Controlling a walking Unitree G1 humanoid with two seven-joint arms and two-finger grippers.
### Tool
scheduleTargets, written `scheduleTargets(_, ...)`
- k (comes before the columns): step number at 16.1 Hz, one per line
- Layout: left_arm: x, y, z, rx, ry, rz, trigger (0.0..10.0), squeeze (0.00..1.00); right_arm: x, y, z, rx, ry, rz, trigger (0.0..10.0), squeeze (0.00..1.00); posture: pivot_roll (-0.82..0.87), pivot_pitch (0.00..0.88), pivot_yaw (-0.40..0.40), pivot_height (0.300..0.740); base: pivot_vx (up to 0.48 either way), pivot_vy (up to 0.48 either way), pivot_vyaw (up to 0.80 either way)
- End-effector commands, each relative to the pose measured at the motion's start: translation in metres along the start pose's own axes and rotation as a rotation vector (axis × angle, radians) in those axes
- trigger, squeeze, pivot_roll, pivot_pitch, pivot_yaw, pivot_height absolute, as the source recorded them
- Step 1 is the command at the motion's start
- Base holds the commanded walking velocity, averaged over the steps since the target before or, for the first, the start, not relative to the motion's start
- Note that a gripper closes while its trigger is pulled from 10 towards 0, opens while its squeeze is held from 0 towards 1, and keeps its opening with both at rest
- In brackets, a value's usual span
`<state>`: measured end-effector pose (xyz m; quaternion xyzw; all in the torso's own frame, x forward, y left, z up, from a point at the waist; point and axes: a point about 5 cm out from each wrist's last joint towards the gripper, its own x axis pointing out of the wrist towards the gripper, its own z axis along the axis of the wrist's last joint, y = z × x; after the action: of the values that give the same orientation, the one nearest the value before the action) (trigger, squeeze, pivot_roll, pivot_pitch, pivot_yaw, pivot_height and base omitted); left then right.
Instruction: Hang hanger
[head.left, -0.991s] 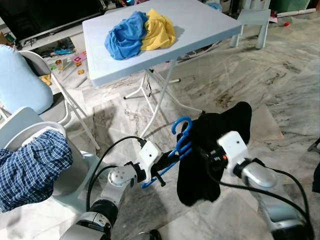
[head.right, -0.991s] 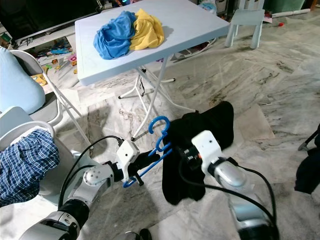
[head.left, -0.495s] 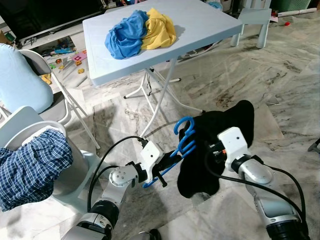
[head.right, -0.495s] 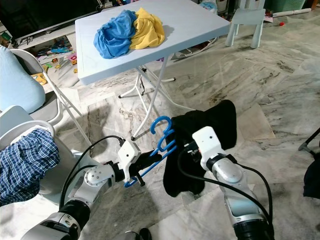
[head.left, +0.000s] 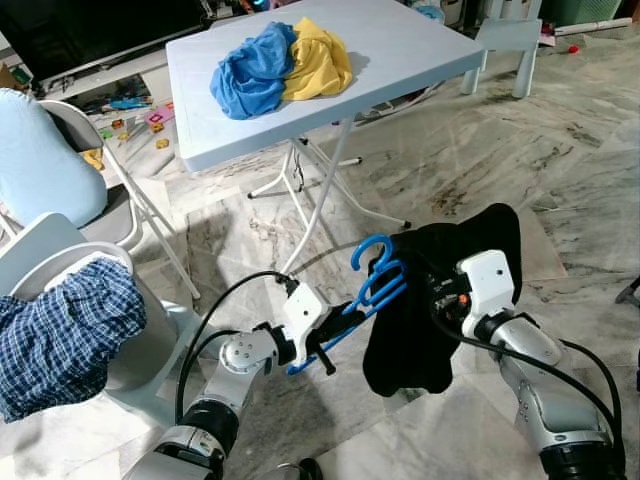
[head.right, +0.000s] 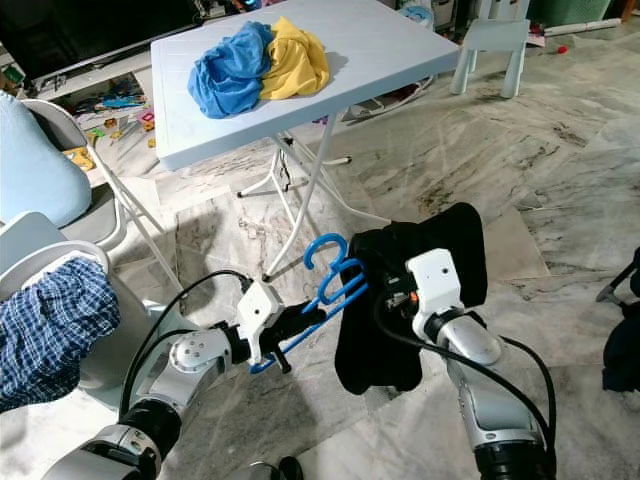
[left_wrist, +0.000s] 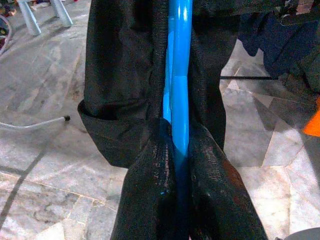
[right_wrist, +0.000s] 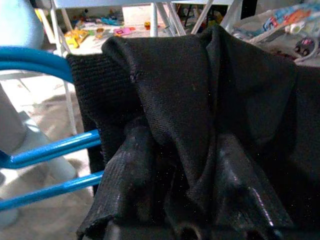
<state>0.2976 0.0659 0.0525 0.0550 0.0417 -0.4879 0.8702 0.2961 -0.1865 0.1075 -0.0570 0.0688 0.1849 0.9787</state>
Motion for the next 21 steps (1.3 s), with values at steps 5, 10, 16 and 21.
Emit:
scheduleTargets(5, -0.009, 0.002, -0.006, 0.072, 0.043, -0.001, 0.0, 0.00, 0.003, -0.002, 0.017, 0.165, -0.084, 0.008, 0.0, 0.00, -0.17, 0.084, 0.158, 0.740, 0.000, 0.000, 0.00)
scheduleTargets(10, -0.018, 0.001, -0.016, 0.084, 0.090, 0.001, 0.0, 0.00, 0.011, -0.010, 0.056, 0.246, -0.251, -0.061, 0.0, 0.00, -0.16, 0.083, 0.157, 0.740, 0.000, 0.000, 0.00)
scheduleTargets(16, -0.031, -0.006, -0.026, 0.134, 0.119, -0.030, 0.0, 0.00, 0.020, -0.031, 0.084, 0.201, -0.357, -0.280, 0.0, 0.00, -0.14, 0.085, 0.150, 0.740, 0.000, 0.000, 0.00)
scheduleTargets(21, -0.050, 0.010, -0.037, 0.175, 0.214, 0.161, 0.0, 0.00, 0.013, -0.059, 0.085, 0.133, -0.354, -0.426, 0.0, 0.00, -0.13, 0.076, 0.143, 0.740, 0.000, 0.000, 0.00)
